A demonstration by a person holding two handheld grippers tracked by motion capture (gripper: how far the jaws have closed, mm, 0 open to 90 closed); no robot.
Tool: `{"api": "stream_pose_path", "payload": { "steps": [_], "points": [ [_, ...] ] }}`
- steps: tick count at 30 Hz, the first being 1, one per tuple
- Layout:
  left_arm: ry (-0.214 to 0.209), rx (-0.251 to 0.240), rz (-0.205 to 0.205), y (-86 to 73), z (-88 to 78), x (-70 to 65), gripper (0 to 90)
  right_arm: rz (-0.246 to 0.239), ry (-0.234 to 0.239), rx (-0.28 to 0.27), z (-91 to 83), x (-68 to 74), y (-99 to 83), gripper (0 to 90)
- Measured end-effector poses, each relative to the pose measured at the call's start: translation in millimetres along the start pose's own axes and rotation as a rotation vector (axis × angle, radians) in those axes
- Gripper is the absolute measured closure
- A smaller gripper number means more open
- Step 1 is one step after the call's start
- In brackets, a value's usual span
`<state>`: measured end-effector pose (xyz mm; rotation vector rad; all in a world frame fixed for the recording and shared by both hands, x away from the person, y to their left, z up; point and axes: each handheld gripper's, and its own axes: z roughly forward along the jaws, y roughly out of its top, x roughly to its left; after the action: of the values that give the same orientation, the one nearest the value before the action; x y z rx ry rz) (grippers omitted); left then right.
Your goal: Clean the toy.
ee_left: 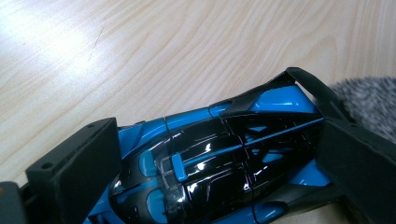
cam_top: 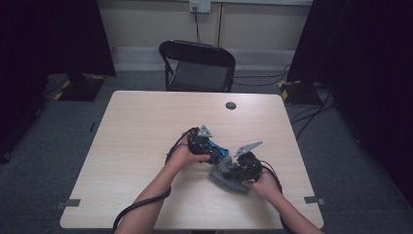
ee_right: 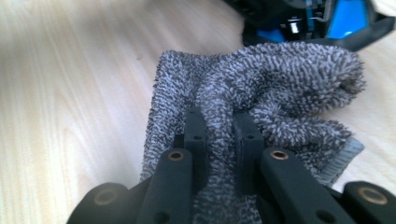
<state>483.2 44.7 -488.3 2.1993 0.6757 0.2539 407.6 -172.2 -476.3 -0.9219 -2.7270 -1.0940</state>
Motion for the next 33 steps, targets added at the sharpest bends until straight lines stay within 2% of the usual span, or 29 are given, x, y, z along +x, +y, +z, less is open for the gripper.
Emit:
{"api": "stream_pose_path", "payload": {
  "steps": [2,8,11,12,16,20,24,25,26,29,31,32,33],
  "points": [
    [0.0,0.0,-0.001,-0.1,-0.1,0.2,0.0,-0.008,0.02,-0.001,0.4,3.5,-1.1,79.3],
    [-0.001,0.002,-0.003,0.0,-0.3,0.3,0.0,-0.009,0.038,-0.015,-7.4,6.9,-2.5,78.9],
    [0.0,-0.004,-0.008,-0.8,-0.4,0.2,0.0,0.0,0.016,-0.04,-21.6,3.8,-3.8,78.7],
    [0.0,-0.004,-0.008,-0.8,-0.4,0.2,0.0,0.0,0.016,-0.04,-21.6,3.8,-3.8,78.7],
    [0.003,-0.001,-0.007,-1.2,-1.2,0.6,0.0,0.029,-0.007,-0.07,-34.1,-8.8,-8.1,78.4],
    [0.002,-0.007,-0.009,-1.8,-1.0,0.2,0.0,0.081,-0.037,-0.101,-47.5,-25.6,-10.8,78.4],
    [0.001,-0.008,-0.008,-2.0,-1.2,0.3,0.0,0.107,-0.052,-0.126,-55.8,-33.2,-9.6,78.6],
    [0.002,-0.009,-0.008,-2.0,-1.2,0.4,0.0,0.121,-0.075,-0.148,-61.9,-38.1,-7.5,78.7],
    [0.002,-0.009,-0.008,-2.0,-1.2,0.4,0.0,0.121,-0.075,-0.148,-61.9,-38.1,-7.5,78.7],
    [0.006,-0.004,-0.01,-1.9,-1.6,0.1,0.0,0.148,-0.115,-0.175,-68.8,-46.8,-2.4,78.6],
    [0.006,-0.009,-0.011,-2.1,-1.4,0.2,0.0,0.16,-0.131,-0.175,-70.6,-52.8,2.9,78.6],
    [0.009,-0.008,-0.012,-2.4,-2.0,0.4,0.0,0.17,-0.163,-0.178,-71.1,-58.8,8.8,78.6],
    [0.009,-0.008,-0.012,-2.4,-2.0,0.4,0.0,0.178,-0.174,-0.179,-71.0,-62.2,11.9,78.6]
  ]
}}
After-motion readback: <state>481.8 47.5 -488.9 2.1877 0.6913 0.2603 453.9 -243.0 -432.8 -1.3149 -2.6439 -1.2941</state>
